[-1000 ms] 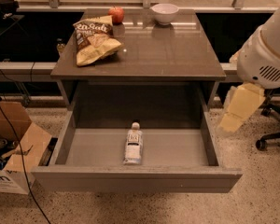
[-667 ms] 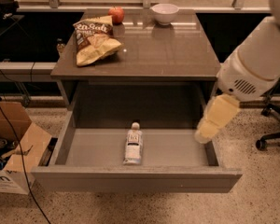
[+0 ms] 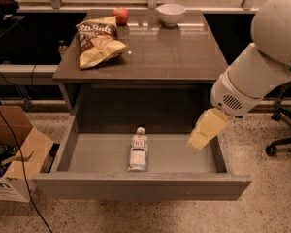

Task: Pick blue plastic bottle from top drawer and place on counter

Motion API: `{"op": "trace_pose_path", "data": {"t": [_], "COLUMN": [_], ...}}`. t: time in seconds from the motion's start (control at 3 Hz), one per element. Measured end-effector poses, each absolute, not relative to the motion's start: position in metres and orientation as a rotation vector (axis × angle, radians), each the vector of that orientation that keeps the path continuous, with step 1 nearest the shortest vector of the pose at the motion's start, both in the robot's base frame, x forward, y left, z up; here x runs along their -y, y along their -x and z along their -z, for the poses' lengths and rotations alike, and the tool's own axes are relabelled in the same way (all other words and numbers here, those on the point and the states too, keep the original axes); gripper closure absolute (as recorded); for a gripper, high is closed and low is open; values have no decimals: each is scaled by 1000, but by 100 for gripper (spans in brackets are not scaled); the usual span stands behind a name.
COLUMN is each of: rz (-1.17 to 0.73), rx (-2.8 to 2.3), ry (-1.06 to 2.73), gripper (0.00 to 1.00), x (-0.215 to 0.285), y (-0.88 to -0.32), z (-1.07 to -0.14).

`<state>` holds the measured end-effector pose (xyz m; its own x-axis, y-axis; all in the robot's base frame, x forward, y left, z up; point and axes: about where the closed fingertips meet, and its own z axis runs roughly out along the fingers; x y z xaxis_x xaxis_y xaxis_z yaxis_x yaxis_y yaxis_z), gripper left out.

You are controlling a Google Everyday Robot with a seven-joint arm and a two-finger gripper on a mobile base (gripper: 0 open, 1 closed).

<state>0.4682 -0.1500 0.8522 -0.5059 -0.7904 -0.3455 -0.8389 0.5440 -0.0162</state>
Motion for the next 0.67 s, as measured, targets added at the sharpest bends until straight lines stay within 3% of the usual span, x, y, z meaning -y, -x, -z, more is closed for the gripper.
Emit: {"op": "trace_pose_path", "data": {"t": [0.67], "rz": [-368], "rx": [-2487], "ry": [1193], "gripper": [0], "x": [129], "y": [-477], "z": [-829]}}
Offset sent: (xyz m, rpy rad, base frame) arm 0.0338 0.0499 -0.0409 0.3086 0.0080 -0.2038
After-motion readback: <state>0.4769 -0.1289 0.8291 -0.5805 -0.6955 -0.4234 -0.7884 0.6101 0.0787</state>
